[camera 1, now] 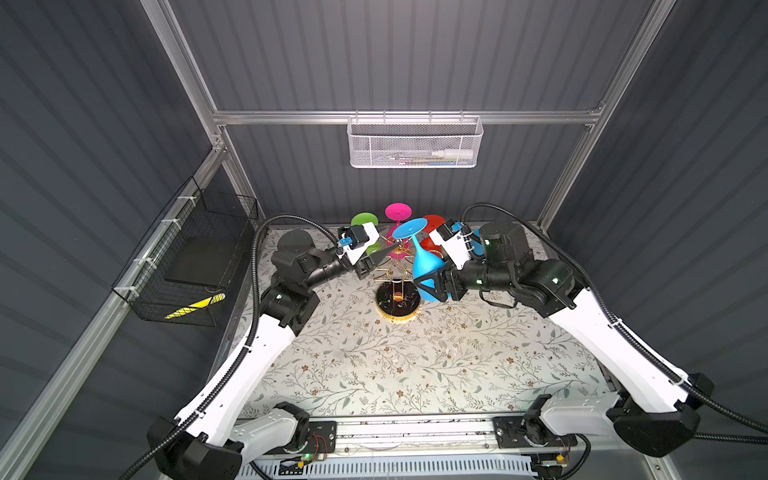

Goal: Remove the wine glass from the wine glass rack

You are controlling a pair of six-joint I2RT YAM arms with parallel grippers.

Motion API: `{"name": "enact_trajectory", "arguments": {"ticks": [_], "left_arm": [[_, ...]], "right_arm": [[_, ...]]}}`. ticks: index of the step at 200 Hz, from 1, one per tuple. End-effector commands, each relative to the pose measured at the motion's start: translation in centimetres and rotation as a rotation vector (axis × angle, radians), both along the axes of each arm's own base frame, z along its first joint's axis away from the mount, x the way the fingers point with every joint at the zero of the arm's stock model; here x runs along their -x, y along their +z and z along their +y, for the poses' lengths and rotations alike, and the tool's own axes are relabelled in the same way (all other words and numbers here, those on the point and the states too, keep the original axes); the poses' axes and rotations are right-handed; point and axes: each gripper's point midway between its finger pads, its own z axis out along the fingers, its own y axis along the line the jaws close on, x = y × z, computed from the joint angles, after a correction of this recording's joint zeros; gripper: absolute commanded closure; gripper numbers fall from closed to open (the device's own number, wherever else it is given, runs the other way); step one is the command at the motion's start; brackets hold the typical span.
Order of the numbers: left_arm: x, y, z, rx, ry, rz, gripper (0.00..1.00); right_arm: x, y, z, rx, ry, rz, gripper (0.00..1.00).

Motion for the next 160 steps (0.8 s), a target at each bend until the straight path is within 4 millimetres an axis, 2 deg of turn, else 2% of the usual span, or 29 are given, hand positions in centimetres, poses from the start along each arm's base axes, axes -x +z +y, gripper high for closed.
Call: {"name": "enact_trajectory", "arguments": {"ticks": [1,61,111,138,160], "left_arm": [[-0.3,0.3,-0.2,0.006,0.017,-0.040,0.55],[-0.1,0.2,-1.2,0.002,-0.011,-0.039,0.57],[0.3,1.1,-1.0,0.008,-0.002,-0.066,0.64],[0.4,1.2,-1.0,0.006,-0.003,-0.064,0.81],[0.2,1.0,-0.9,0.002,0.008,-0.045,1.00]], "right_arm": [[0.7,0.9,0.8,-0.043,0.038,0.013,0.42],[1.0,0.1,1.4,-0.037,0.055,0.050,0.43],[1.0,-0.6,1.7,-0.030,0.055,0.080,0.43],[0.8,-0.7,1.8,-0.028,0.051,0.085,0.41],[0.7,-0.4,1.7,-0.036,0.041,0.078,0.34]]}}
